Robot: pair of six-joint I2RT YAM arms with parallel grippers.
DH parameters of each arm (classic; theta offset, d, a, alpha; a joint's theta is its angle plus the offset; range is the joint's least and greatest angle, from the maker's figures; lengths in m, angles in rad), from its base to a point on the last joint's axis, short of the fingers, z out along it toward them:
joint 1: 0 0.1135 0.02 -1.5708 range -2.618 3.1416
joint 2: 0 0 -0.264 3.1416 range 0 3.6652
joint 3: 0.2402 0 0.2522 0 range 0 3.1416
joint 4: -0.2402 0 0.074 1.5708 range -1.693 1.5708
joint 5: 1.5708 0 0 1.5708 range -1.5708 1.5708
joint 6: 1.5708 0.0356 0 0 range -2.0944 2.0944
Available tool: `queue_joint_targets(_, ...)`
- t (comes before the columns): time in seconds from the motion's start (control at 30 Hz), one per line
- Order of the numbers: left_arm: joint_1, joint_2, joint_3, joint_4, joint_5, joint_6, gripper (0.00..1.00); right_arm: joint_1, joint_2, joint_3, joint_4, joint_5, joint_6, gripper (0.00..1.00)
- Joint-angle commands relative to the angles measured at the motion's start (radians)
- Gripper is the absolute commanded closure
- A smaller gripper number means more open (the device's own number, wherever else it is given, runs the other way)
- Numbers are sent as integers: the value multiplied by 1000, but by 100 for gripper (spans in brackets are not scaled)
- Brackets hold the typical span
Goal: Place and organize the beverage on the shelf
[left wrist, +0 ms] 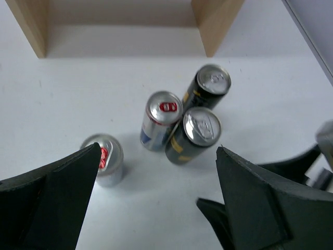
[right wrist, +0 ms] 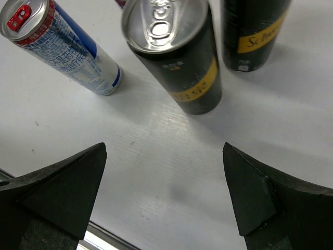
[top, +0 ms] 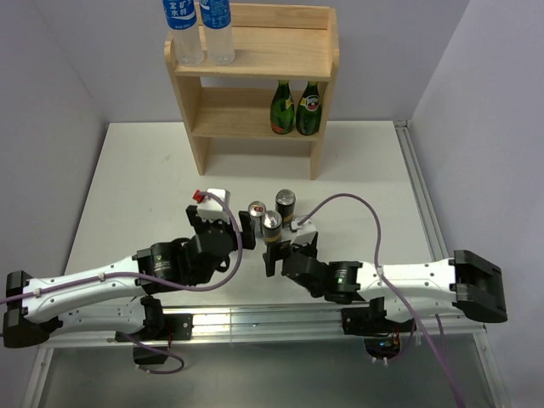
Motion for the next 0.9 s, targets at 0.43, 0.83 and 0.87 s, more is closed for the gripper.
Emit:
queue_joint_targets(0.43, -154, -141, -171, -155, -83, -289, 1, -188, 382, 170, 241, 1, -76, 0)
queue_joint_targets(0.83, -179, -181, -219, -164, -117, -293, 1, -215, 564, 168, 469, 75, -105, 0)
queue_joint_targets(0.87, -181, -183, -220, -176, -119, -301, 1, -216, 575, 168, 480, 82, -105, 0)
